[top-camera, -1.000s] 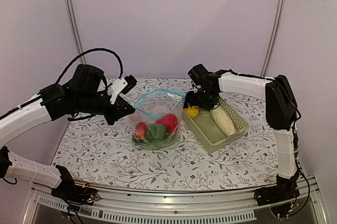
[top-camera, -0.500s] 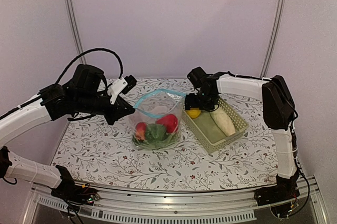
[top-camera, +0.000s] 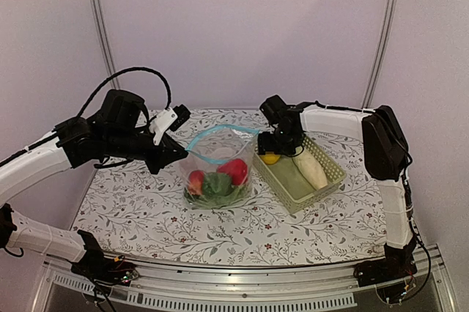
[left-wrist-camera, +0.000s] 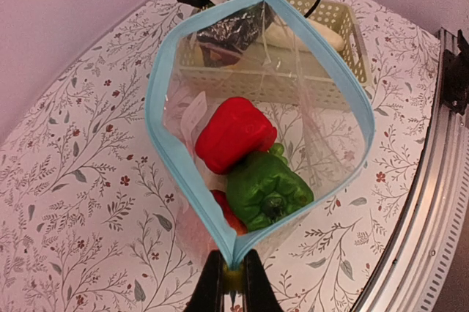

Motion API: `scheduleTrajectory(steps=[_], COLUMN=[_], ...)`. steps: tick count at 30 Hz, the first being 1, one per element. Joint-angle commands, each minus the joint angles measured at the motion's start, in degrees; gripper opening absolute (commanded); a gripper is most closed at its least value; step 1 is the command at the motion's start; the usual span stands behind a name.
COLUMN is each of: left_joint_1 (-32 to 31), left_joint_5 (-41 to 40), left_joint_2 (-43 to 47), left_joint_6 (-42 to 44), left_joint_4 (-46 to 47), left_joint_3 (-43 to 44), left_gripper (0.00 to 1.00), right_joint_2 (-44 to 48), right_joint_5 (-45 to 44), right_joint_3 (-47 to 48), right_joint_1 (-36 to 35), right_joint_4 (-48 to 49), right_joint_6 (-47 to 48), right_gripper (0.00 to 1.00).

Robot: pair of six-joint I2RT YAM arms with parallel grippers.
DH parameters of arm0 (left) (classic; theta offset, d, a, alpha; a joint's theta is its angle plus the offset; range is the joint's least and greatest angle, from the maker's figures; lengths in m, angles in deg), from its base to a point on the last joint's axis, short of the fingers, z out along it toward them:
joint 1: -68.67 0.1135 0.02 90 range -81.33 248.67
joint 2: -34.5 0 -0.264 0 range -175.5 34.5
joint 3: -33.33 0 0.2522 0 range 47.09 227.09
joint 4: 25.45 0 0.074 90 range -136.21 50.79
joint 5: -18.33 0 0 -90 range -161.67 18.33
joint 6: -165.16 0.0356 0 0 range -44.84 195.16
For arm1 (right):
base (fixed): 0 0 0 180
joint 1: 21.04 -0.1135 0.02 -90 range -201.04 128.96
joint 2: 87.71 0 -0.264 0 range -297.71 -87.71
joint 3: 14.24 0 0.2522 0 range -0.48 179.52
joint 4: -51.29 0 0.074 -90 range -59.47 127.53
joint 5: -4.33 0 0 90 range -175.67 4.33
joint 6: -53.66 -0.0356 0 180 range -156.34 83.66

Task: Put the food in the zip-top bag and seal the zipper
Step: Pick up the fake fruit from the bin.

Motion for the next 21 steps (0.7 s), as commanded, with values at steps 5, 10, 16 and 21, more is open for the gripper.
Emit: scheduleTrajectory(steps=[5, 10, 16, 21], left_joint_1=[0.64, 0.64, 0.64, 0.68], left_joint_5=[0.33, 0.35, 0.42, 0.76], left_joint_2=[0.17, 0.13, 0.26, 0.23], left_joint_6=[0.15, 0.11, 0.16, -0.05], left_joint_4=[0.96, 0.95, 0.98, 1.03], left_joint_3=[-0.07, -0.05, -0.02, -0.01], left_gripper=[0.00, 0.00, 0.00, 0.00], right_joint_2=[-0.63, 2.10, 11.27, 21.16], right_joint_5=[-0.30, -1.15, -2.94, -2.89], right_joint_3=[0.38, -1.11, -5.31, -9.80], right_joint_1=[0.10, 0.09, 0.14, 0.10], right_joint_4=[0.39, 0.52, 0.62, -0.17], right_joint_6=[0.09, 0.20, 1.57, 3.46], right_gripper=[0.72, 0.70, 0.69, 0.68])
